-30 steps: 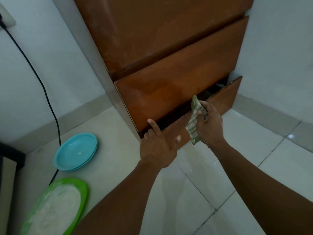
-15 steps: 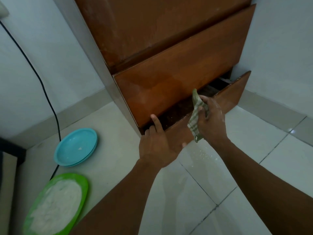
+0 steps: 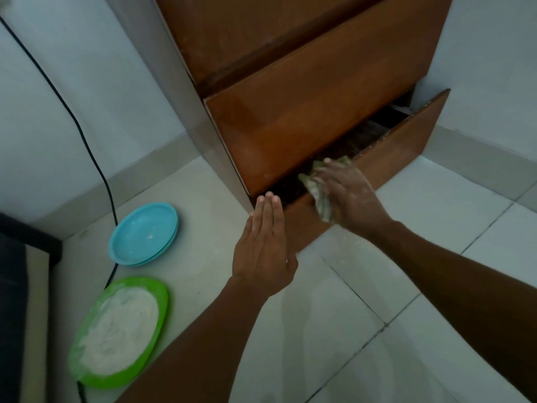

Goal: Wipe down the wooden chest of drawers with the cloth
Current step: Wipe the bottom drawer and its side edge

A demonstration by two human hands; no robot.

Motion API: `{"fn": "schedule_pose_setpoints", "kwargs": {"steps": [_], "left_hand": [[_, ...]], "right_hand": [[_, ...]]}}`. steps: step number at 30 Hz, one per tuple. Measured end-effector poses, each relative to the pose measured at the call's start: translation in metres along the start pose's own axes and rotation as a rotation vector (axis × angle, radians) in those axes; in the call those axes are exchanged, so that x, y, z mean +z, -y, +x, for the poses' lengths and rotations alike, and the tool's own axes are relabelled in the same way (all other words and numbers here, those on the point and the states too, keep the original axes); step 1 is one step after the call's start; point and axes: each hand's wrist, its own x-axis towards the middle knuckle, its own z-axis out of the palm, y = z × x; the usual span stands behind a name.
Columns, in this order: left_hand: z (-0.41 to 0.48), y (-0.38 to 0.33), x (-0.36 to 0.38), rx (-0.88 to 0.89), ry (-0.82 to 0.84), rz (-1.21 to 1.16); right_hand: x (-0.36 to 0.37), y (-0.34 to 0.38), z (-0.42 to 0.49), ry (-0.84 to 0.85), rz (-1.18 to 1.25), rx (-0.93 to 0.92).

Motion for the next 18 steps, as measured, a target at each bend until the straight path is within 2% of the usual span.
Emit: {"fn": "schedule_pose_setpoints", "kwargs": {"steps": [3,7,8,10,12,14,18], "left_hand": [[0.004,-0.007,-0.005,-0.007,0.033,0.018],[0.015,-0.012,-0.009,0.018,0.067,0.060],[0.020,-0.013,-0.008,0.035,0.067,0.058],[0.031,-0.015,-0.005,0.068,0.060,0.045],[0.042,-0.017,-0.003,0.102,0.060,0.066],[0.055,-0.021,-0.005,0.140,0.084,0.099],[0.094,-0.036,-0.015,0.258,0.135,0.175]], "right_hand": [[-0.017,-0.040,0.007,-0.043,0.025,0.181],[-0.029,-0.051,0.015,-0.273,0.076,0.455],[-0.028,-0.041,0.014,-0.300,0.090,0.442],[-0.013,-0.016,0.005,-0.290,0.121,0.197],[0.003,-0.002,-0.007,-0.139,0.095,-0.036],[0.007,-0.017,-0.008,-0.088,0.058,-0.049],[-0.007,-0.074,0.002,-0.125,0.044,0.113]]}}
